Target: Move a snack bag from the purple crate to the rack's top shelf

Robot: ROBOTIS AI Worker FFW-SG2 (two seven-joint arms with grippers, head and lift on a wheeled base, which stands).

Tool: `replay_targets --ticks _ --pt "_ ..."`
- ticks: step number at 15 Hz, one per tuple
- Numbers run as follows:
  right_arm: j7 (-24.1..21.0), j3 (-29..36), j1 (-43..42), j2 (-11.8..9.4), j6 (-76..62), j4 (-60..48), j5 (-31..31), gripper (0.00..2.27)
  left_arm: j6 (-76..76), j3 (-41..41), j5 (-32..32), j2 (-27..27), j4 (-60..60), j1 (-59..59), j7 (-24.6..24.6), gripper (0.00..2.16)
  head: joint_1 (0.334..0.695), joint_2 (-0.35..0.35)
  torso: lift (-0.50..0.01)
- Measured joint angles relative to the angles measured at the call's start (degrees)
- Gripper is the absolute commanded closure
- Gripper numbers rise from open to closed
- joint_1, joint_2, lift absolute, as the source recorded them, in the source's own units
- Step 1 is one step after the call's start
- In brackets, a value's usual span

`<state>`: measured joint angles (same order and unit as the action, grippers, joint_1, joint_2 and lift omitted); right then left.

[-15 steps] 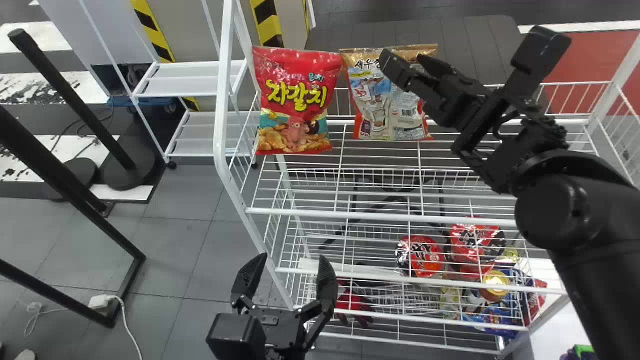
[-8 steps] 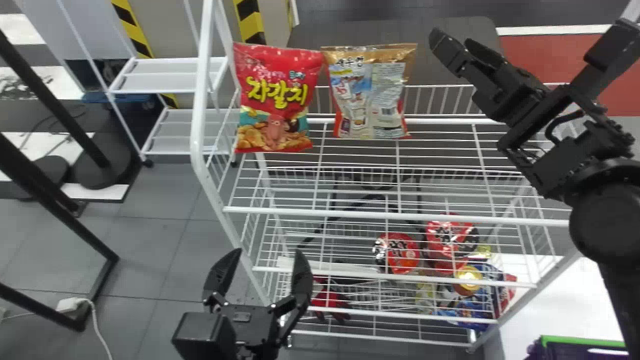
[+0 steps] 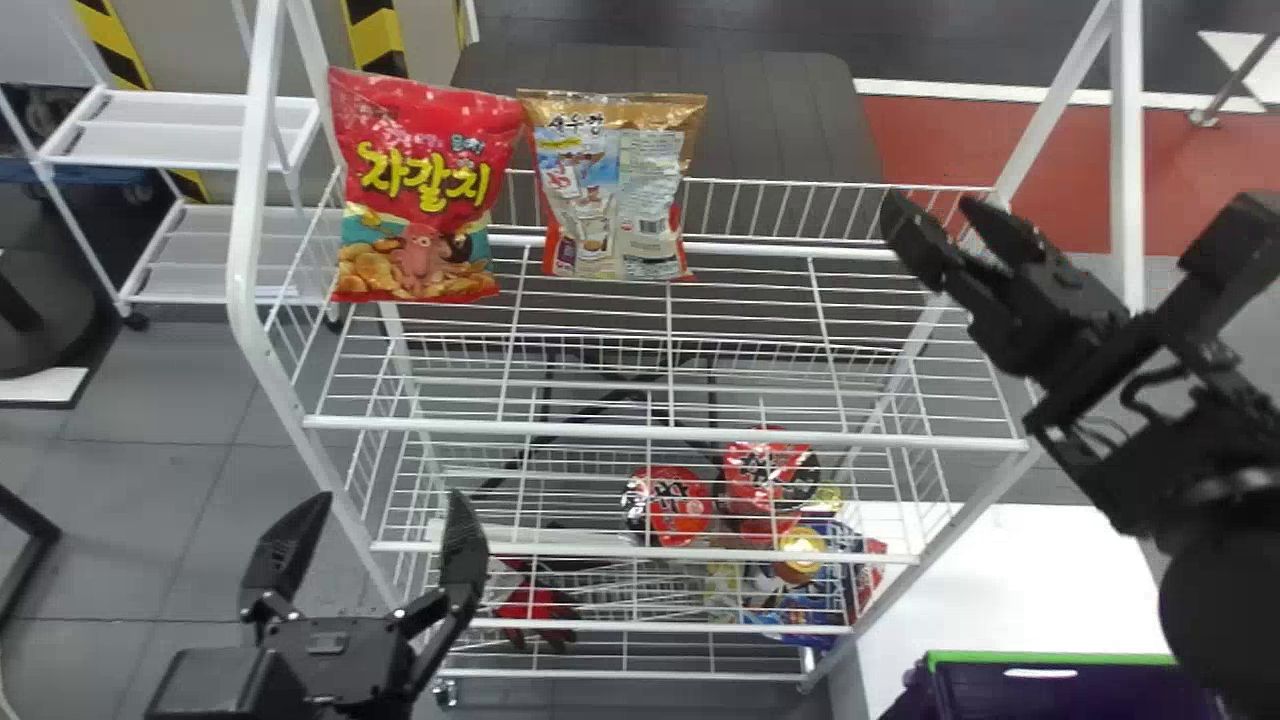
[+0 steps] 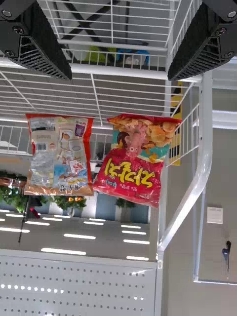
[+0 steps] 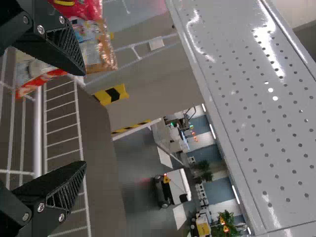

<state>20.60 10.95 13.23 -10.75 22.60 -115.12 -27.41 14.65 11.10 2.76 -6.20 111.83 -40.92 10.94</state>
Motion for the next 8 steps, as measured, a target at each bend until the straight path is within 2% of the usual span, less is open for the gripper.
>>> replay_targets --ticks 4,6,8 --pt "3.0 1.6 10.6 0.1 -1.2 -4.1 6.5 0.20 1.2 -1.1 0.6 -0.1 2.1 -1.1 1.6 0.09 0.695 -0.091 0.001" --pt "3.2 1.4 15.5 0.8 -4.6 -5.3 9.3 0.20 1.8 -1.7 0.9 -0.2 3.3 -1.9 1.6 0.09 0.695 -0.085 0.001" --pt "3.3 0.3 20.6 2.0 -10.3 -6.4 11.4 0.20 2.1 -1.9 0.2 -0.3 6.0 -3.8 3.7 0.09 0.695 -0.071 0.001"
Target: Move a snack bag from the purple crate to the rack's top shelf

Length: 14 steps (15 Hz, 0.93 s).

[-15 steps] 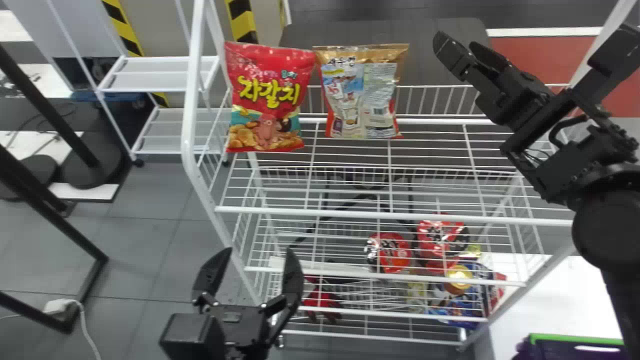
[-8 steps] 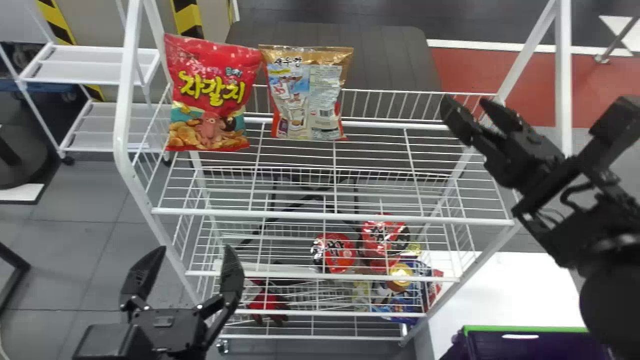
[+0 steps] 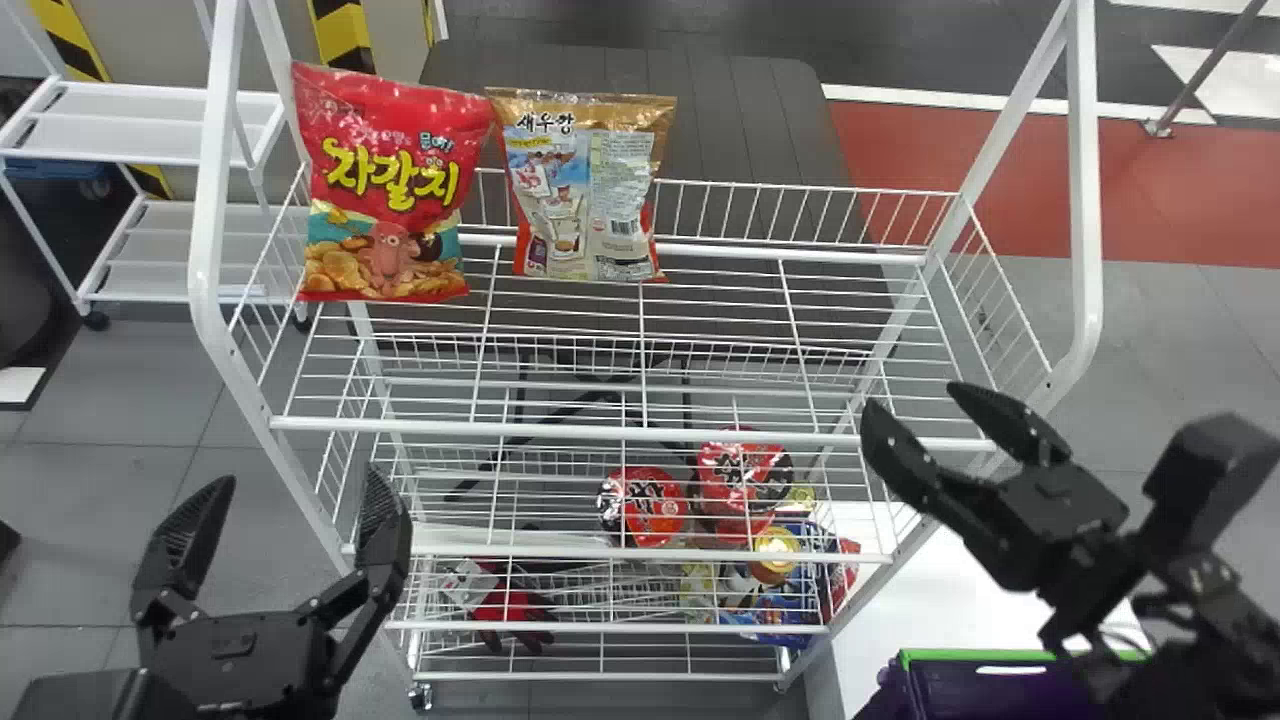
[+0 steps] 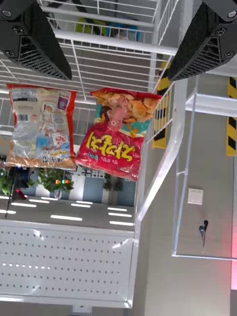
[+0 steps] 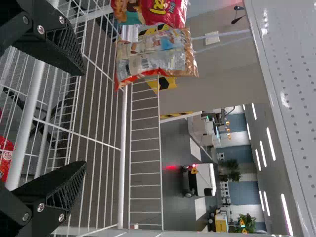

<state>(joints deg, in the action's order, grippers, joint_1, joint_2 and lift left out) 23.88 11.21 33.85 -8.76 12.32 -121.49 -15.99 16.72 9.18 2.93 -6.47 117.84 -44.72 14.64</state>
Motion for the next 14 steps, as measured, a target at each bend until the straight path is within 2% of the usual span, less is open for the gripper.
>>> replay_targets --ticks 2,4,9,11,14 --pt "-0.1 -0.9 4.4 0.7 -4.6 -0.6 0.4 0.20 0.9 0.1 -1.8 -0.1 3.4 -3.1 2.6 0.09 0.695 -0.040 0.001" --pt "-0.5 -1.1 8.2 0.9 -8.9 -0.8 -0.1 0.20 5.5 0.1 -2.9 -0.2 5.0 -6.4 3.0 0.09 0.695 -0.035 0.001" --pt "-2.3 -1.6 15.8 0.9 -17.3 -1.4 -0.1 0.21 7.7 0.4 -5.9 -0.2 5.0 -10.8 2.4 0.09 0.695 -0.070 0.001" --pt "-4.2 -3.8 17.5 0.2 -19.0 -2.2 1.2 0.21 4.6 1.5 -7.4 0.0 5.7 -11.2 2.9 0.09 0.695 -0.067 0.001" --pt "-6.1 -8.5 18.1 -1.8 -20.0 -4.8 4.8 0.21 -0.6 4.5 -10.7 0.4 7.0 -10.9 5.5 0.09 0.695 -0.025 0.001"
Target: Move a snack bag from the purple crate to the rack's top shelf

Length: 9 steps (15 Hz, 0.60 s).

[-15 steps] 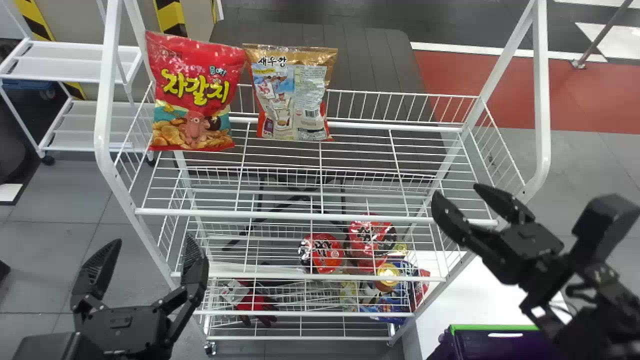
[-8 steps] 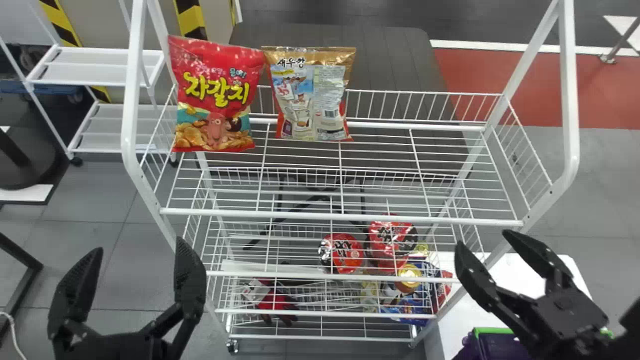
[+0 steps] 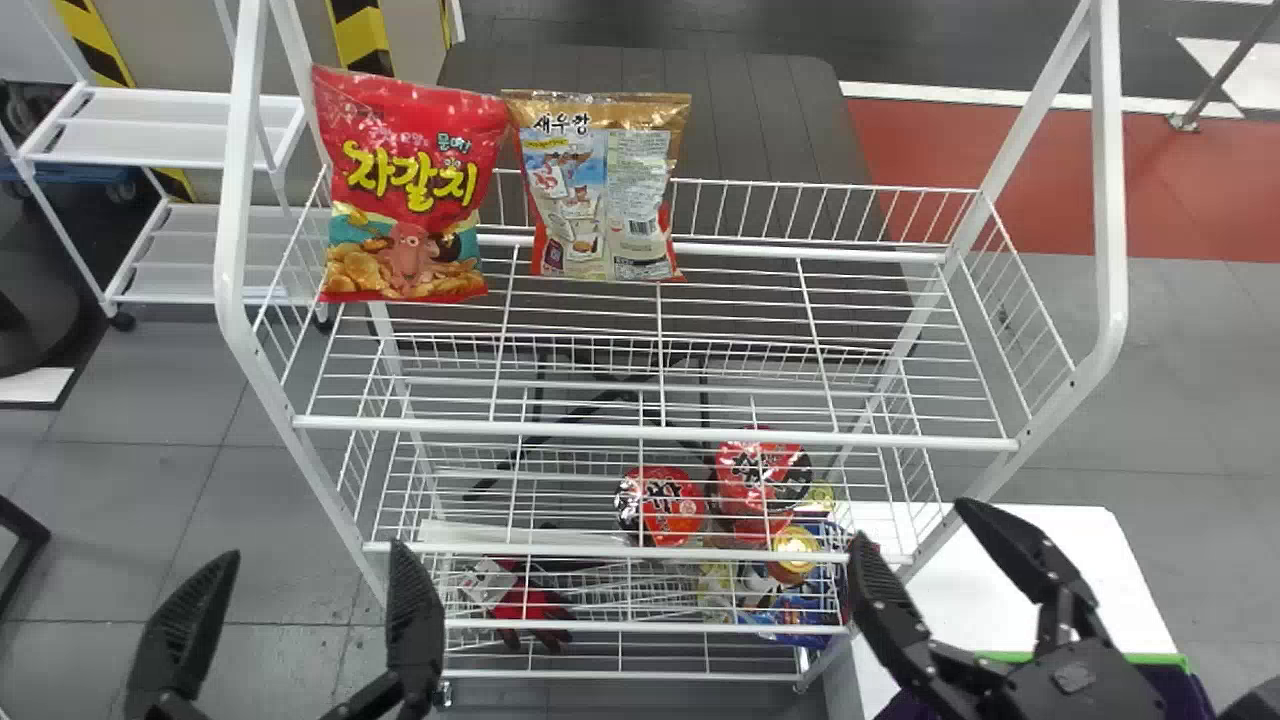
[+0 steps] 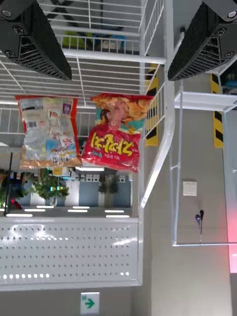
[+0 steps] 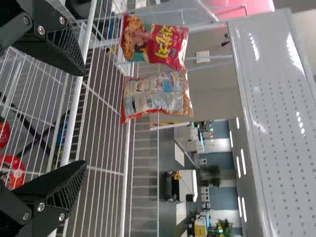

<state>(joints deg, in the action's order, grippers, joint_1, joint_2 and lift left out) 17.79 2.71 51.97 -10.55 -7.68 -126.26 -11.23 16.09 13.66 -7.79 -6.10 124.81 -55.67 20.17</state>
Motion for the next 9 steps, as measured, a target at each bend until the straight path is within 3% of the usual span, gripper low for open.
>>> replay_targets --ticks 9 --pt "-0.3 -1.7 -1.1 -2.2 0.5 -1.2 1.0 0.21 -4.7 1.6 -0.4 0.1 0.1 3.1 1.4 0.09 0.695 -0.003 0.001"
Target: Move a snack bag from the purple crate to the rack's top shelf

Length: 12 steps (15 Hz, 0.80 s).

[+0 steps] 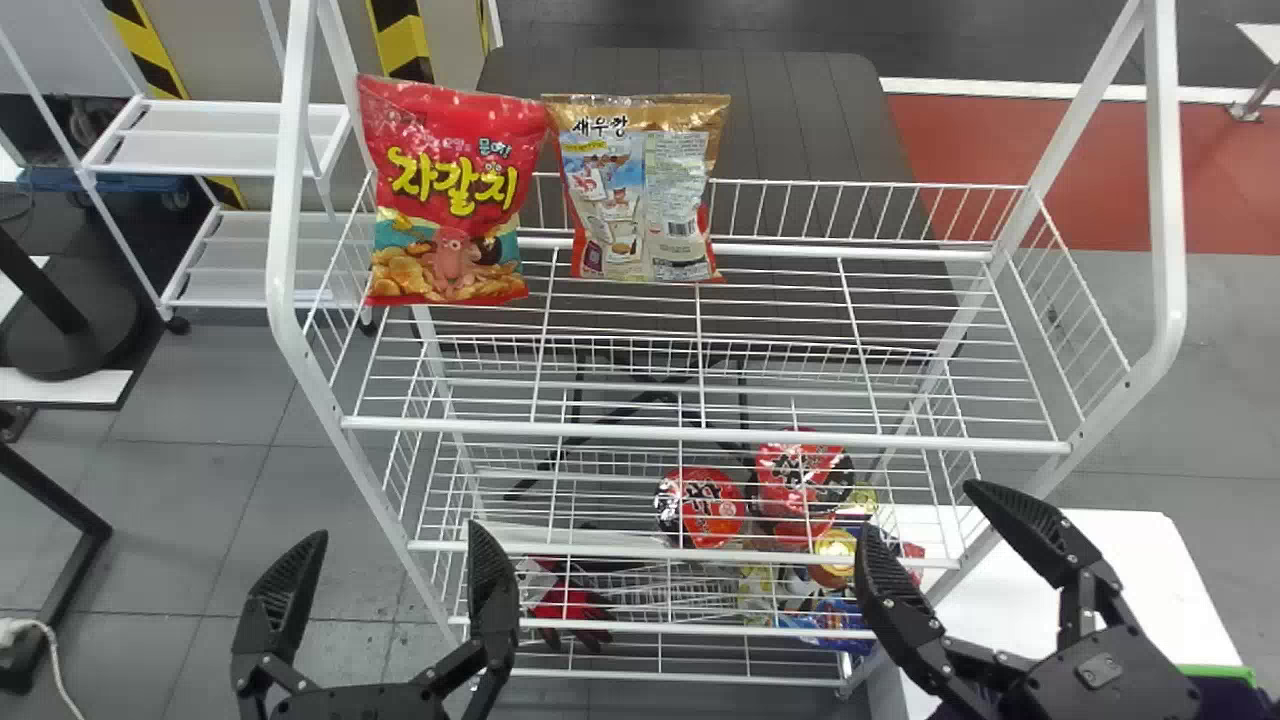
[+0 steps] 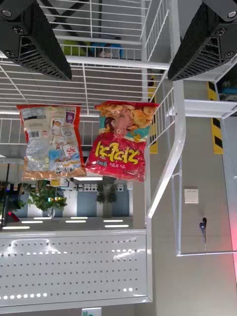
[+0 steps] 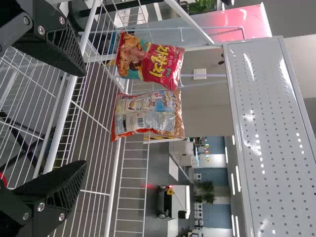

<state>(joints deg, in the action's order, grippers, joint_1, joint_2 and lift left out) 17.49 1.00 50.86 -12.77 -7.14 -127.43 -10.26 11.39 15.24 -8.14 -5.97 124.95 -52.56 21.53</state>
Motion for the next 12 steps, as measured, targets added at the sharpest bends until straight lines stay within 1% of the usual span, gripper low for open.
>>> replay_targets --ticks 12 --pt "-0.1 1.1 -1.2 0.0 -1.0 1.4 -1.2 0.21 2.0 -0.8 1.5 -0.3 -0.2 0.6 -0.8 0.09 0.695 -0.018 0.001"
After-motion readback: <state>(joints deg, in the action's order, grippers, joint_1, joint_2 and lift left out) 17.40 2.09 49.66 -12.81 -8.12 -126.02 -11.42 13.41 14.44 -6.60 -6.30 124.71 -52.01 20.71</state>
